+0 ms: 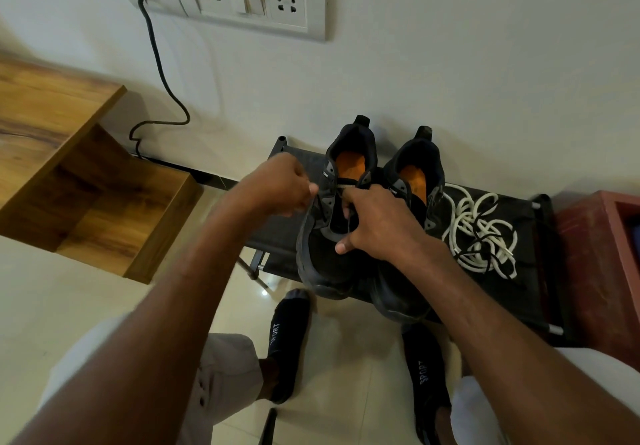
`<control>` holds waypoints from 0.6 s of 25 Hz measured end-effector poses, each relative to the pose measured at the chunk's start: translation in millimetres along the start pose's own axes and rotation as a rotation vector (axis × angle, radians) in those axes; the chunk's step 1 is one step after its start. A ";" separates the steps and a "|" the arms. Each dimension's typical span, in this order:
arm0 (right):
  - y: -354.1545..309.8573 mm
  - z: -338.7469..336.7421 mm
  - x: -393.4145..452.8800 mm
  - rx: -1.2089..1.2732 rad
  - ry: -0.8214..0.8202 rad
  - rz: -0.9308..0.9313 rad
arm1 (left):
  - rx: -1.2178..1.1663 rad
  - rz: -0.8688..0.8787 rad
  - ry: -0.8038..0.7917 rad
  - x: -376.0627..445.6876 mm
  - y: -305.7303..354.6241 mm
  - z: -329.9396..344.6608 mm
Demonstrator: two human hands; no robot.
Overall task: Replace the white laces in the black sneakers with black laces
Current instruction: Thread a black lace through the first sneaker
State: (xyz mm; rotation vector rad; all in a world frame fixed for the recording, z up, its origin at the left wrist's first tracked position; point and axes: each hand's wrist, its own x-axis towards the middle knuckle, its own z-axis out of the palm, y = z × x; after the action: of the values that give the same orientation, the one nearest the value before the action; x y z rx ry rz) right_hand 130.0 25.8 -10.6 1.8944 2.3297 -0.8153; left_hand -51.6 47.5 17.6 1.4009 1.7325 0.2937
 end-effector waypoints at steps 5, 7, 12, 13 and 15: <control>-1.4 -3.8 1.7 -0.003 0.033 -0.007 | -0.337 0.037 -0.091 -3.9 5.4 -5.7; -0.2 -7.6 1.0 -0.003 0.048 0.002 | -0.457 0.012 -0.106 -3.9 8.2 -2.1; -7.9 -12.1 -4.5 -0.053 0.088 -0.020 | -0.442 0.007 -0.099 -2.2 8.4 -2.5; -9.9 -9.4 -5.1 -0.059 0.096 -0.020 | -0.369 0.004 -0.099 -2.5 8.1 -1.3; -12.7 -4.3 -5.7 -0.047 0.107 -0.009 | -0.216 0.012 -0.077 -1.7 6.6 2.9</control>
State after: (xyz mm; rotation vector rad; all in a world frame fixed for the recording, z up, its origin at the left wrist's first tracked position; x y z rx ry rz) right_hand 121.0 20.9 -0.3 1.9565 2.3964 -0.6689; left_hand -45.0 47.3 20.9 1.2499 1.5804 0.4148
